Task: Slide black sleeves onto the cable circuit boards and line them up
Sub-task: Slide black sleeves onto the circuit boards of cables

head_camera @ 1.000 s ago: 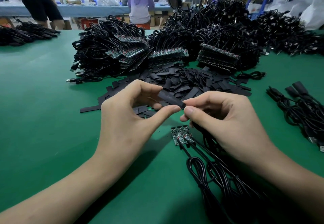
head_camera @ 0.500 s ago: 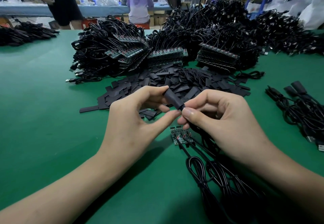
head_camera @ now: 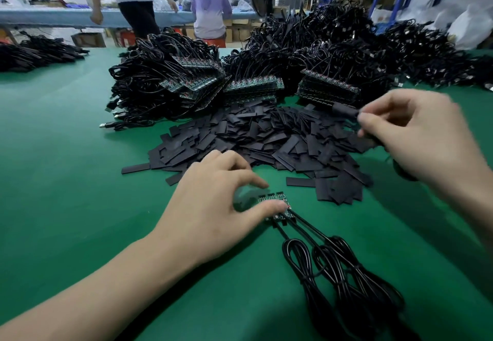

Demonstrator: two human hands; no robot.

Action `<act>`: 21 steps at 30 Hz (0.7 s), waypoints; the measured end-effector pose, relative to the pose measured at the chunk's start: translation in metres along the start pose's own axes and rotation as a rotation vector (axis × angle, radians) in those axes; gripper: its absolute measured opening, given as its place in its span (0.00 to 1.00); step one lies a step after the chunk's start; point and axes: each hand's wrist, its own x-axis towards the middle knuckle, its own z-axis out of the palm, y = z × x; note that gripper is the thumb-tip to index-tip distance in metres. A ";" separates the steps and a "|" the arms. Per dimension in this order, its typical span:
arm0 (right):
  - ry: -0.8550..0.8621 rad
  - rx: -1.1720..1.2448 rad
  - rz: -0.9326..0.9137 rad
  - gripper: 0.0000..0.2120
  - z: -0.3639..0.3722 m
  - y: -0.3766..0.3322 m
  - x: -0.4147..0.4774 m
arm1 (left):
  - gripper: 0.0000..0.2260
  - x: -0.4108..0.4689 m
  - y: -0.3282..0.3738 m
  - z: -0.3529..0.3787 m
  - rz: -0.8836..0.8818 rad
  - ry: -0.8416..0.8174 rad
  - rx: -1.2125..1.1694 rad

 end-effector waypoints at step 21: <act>-0.638 0.474 -0.083 0.06 0.056 -0.025 -0.047 | 0.08 0.003 0.001 0.002 -0.172 0.000 -0.782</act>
